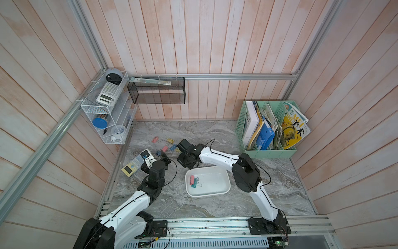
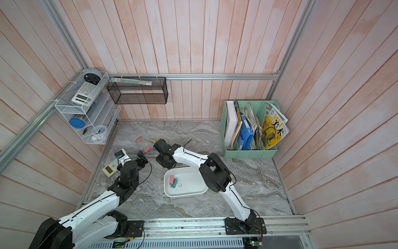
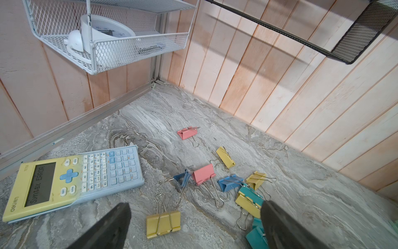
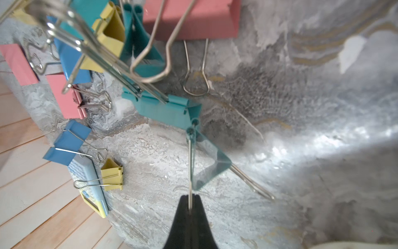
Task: Put the binder clips in the storage box
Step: Pick up the binder clip at the center of the board, then place the binder clip in the storage box.
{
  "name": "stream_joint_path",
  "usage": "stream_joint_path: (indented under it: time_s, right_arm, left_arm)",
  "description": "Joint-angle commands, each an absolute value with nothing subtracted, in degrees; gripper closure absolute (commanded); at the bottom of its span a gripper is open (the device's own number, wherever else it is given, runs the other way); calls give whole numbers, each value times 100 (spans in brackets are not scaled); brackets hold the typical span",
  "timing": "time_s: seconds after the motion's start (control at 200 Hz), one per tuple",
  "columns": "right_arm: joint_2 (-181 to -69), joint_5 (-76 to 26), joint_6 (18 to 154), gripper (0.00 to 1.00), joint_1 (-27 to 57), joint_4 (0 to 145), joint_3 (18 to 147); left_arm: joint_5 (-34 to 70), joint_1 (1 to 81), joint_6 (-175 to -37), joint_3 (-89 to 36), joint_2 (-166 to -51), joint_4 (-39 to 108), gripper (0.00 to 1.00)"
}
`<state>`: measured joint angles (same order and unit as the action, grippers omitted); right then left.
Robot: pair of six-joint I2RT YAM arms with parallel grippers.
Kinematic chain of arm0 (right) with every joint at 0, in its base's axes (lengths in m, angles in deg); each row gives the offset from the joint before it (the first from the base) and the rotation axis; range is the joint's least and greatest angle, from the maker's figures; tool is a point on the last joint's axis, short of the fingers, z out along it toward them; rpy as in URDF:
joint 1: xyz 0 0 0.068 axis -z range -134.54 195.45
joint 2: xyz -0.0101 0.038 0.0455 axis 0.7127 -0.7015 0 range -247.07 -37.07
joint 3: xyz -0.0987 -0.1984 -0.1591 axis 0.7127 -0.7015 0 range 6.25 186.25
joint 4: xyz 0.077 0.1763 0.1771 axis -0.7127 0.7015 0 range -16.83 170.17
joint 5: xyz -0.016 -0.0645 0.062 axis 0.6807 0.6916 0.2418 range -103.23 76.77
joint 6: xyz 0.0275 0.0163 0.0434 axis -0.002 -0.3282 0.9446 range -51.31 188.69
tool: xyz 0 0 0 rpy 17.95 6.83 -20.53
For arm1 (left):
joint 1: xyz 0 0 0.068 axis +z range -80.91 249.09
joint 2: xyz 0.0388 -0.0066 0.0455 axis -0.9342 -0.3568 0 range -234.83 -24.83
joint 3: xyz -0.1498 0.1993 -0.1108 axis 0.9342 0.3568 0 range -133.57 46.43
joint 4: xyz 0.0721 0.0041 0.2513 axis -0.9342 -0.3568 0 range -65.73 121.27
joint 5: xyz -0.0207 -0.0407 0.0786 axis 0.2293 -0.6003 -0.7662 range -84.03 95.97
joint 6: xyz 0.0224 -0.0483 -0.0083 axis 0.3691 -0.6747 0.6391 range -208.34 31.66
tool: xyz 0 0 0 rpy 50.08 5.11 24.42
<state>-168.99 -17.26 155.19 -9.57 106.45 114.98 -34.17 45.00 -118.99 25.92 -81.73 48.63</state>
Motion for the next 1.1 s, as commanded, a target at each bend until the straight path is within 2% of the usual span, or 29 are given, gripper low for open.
stream_joint_path:
  time_s: [0.0, 0.255, 0.42, 0.52, 0.63, 0.765, 0.925, 1.095]
  right_arm:
    - [-16806, -1727, 15297, 100, -952, 10578, 11370]
    - [-15730, -1473, 13926, 100, -1053, 10013, 10668]
    - [-14249, -1331, 12625, 100, -1029, 9242, 9311]
    - [-13288, -1596, 11544, 100, -1030, 8956, 8475]
    - [-12389, -1876, 10431, 100, -1020, 9565, 7946]
    - [-11533, -2253, 9871, 100, -926, 10233, 7192]
    - [-11295, -3135, 9899, 100, -586, 10575, 6549]
    - [-12004, -4220, 10030, 100, -620, 10385, 6295]
  left_arm:
    - [-3427, 4521, -11807, 2531, -8206, 4850, 0]
    - [-2895, 4522, -11516, 2514, -8202, 4921, 0]
    - [-2059, 4511, -11282, 2605, -8005, 5113, 0]
    - [-1795, 4510, -11158, 2732, -7940, 5332, 0]
    - [-1555, 4517, -11028, 2735, -7932, 5364, 0]
    - [-1157, 4517, -10905, 2735, -7947, 5440, 0]
    - [-846, 4513, -10807, 2706, -8049, 5491, 0]
    - [-817, 4516, -10719, 2660, -8164, 5448, 0]
